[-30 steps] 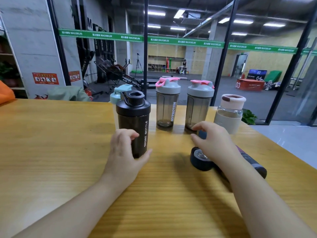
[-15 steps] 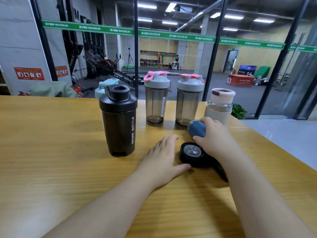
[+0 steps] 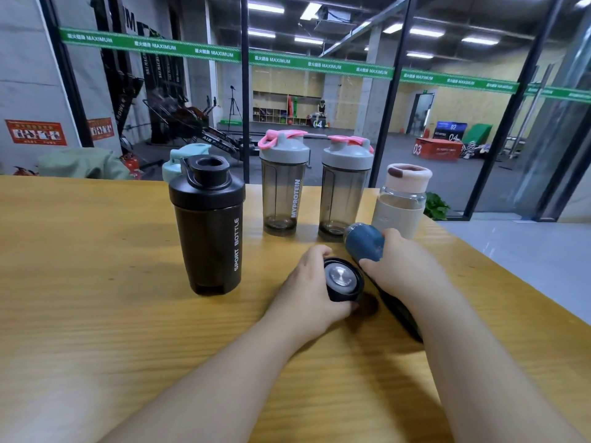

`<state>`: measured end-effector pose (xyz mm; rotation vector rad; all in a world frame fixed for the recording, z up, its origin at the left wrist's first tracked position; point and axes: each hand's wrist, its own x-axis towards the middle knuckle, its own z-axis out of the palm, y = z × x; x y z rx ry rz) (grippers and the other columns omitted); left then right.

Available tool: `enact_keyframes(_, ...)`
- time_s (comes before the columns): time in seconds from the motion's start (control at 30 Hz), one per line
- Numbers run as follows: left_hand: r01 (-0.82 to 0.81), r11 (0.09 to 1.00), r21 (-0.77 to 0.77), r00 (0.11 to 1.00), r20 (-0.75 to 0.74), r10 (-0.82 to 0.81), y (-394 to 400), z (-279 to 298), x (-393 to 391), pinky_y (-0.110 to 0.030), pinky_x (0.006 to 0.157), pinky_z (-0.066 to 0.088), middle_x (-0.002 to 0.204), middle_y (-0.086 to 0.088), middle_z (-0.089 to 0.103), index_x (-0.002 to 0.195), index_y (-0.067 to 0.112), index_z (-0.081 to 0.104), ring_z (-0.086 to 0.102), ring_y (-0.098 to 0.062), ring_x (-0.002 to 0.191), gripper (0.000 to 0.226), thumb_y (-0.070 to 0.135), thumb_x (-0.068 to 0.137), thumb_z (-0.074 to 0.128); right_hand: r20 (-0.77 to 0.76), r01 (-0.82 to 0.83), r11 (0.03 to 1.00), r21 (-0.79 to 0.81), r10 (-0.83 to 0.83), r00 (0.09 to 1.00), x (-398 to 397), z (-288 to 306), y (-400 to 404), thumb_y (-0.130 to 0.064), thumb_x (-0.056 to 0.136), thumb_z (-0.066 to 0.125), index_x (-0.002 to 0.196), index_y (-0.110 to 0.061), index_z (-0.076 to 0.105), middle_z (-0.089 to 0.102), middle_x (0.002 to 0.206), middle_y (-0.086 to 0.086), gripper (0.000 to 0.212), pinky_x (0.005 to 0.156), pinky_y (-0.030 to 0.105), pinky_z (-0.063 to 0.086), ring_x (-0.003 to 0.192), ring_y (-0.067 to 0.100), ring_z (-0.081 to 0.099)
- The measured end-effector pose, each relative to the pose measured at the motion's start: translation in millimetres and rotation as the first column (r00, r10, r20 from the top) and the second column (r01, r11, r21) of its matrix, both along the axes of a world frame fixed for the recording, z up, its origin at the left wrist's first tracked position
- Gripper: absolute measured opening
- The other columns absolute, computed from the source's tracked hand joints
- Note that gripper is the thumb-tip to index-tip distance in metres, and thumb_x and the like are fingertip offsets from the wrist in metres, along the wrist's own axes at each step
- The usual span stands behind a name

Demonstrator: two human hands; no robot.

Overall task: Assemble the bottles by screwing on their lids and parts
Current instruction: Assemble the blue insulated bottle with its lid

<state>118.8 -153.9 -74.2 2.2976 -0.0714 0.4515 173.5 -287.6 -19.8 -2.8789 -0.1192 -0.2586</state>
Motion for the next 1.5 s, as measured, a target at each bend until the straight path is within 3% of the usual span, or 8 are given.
enact_keyframes(0.27,-0.006,0.999,-0.047,0.992,0.126,0.012,7,1,-24,-0.005,0.079,0.034,0.116,0.013,0.046,0.114,0.036,0.022,0.046,-0.003,0.108,0.07,0.03,0.071,0.078,0.001,0.052,0.99,-0.13,-0.052,0.999,0,-1,0,-0.037,0.077,0.071,0.104,-0.019,0.037,0.056,0.089,0.004,0.046,0.067,0.035,0.053,0.081,0.023,0.058)
enact_keyframes(0.4,-0.003,0.999,-0.04,0.997,0.078,0.006,13,1,-42,-0.006,0.079,0.036,0.115,0.013,0.047,0.11,0.039,0.02,0.048,-0.003,0.106,0.067,0.029,0.073,0.075,-0.027,0.03,0.998,-0.05,-0.032,0.999,-2,3,-5,-0.033,0.076,0.072,0.109,-0.02,0.04,0.057,0.088,0.002,0.047,0.063,0.034,0.053,0.079,0.021,0.058)
enact_keyframes(0.63,-0.015,0.993,-0.116,0.999,0.049,0.021,40,4,-76,0.007,0.075,0.034,0.124,0.021,0.042,0.123,0.047,0.023,0.046,0.005,0.11,0.072,0.029,0.076,0.075,0.017,-0.191,0.977,0.095,0.19,0.982,-21,12,4,-0.032,0.069,0.079,0.136,-0.028,0.04,0.059,0.115,0.0,0.077,0.081,0.037,0.053,0.098,0.022,0.058)
enact_keyframes(0.8,0.024,0.974,-0.225,0.999,0.034,-0.017,71,10,-98,-0.011,0.091,0.039,0.123,0.025,0.047,0.123,0.052,0.028,0.05,0.004,0.113,0.069,0.036,0.074,0.074,0.102,-0.435,0.892,0.122,0.425,0.9,-36,21,8,-0.035,0.069,0.08,0.141,-0.038,0.035,0.056,0.123,-0.008,0.085,0.09,0.033,0.046,0.103,0.014,0.052)
enact_keyframes(0.97,0.02,0.945,-0.326,0.998,0.06,0.0,93,8,-110,-0.03,0.09,0.048,0.11,0.014,0.06,0.117,0.046,0.038,0.059,-0.004,0.1,0.062,0.058,0.06,0.057,0.213,-0.584,0.812,0.02,0.567,0.796,-36,10,8,-0.033,0.069,0.077,0.143,-0.035,0.034,0.052,0.13,-0.012,0.086,0.093,0.027,0.042,0.113,0.012,0.049)
enact_keyframes(1.17,0.058,0.858,-0.51,0.988,0.154,0.025,93,12,-106,-0.013,0.075,0.045,0.099,0.022,0.065,0.12,0.036,0.047,0.06,0.002,0.092,0.059,0.056,0.065,0.05,0.361,-0.69,0.722,-0.05,0.657,0.662,-32,-5,8,-0.022,0.065,0.079,0.138,-0.029,0.043,0.053,0.13,-0.012,0.082,0.089,0.023,0.036,0.115,0.012,0.047)
enact_keyframes(1.33,0.017,0.774,-0.633,0.976,0.178,0.124,97,13,-102,-0.029,0.075,0.041,0.088,0.017,0.064,0.109,0.037,0.053,0.056,-0.008,0.083,0.05,0.064,0.068,0.047,0.429,-0.748,0.663,-0.012,0.679,0.595,-31,-7,7,-0.016,0.063,0.083,0.135,-0.027,0.047,0.054,0.129,-0.013,0.082,0.095,0.026,0.04,0.116,0.008,0.048)
enact_keyframes(1.5,-0.024,0.746,-0.666,0.979,0.134,0.151,101,19,-100,-0.028,0.066,0.042,0.083,0.014,0.064,0.108,0.03,0.059,0.056,-0.007,0.075,0.057,0.066,0.066,0.047,0.43,-0.781,0.624,-0.041,0.716,0.55,-31,-11,10,-0.016,0.062,0.082,0.135,-0.027,0.049,0.048,0.128,-0.021,0.081,0.097,0.002,0.024,0.114,-0.009,0.039)
